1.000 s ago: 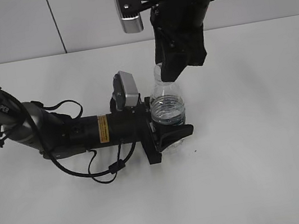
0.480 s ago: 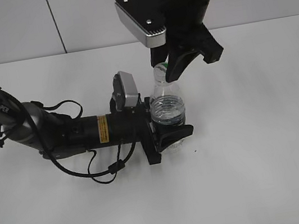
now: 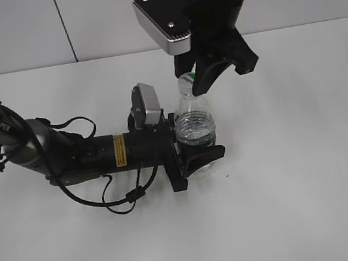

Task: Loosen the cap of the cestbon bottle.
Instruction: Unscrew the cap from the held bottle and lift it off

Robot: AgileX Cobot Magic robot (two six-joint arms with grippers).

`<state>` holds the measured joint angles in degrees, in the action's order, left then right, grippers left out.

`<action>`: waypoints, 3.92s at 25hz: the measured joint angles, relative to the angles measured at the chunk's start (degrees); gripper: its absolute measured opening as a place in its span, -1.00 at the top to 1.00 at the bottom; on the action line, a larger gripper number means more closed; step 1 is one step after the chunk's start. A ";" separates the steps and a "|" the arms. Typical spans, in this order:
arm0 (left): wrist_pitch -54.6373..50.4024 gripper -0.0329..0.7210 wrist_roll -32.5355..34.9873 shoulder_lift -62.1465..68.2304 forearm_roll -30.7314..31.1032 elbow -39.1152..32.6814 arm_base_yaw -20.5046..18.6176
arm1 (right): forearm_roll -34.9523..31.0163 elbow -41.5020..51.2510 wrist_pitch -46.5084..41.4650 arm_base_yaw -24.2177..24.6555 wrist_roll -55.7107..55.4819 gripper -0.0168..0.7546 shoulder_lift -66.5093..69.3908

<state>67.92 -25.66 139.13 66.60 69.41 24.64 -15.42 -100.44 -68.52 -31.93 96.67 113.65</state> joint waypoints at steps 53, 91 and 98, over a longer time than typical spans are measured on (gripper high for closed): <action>-0.07 -0.15 -0.78 0.00 0.15 0.00 0.00 | 2.94 -0.87 -1.13 -0.06 -110.22 -0.35 -2.05; -0.37 -0.15 -0.78 0.00 0.45 0.28 0.00 | 1.38 -0.98 -1.17 -0.06 -111.16 0.18 0.40; -0.37 -0.15 -0.78 0.00 0.45 0.28 0.00 | 1.33 -0.98 -1.17 -0.06 -107.52 0.18 0.40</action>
<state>67.55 -26.44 139.13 67.05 69.69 24.64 -14.08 -101.42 -69.69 -31.99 -10.85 114.05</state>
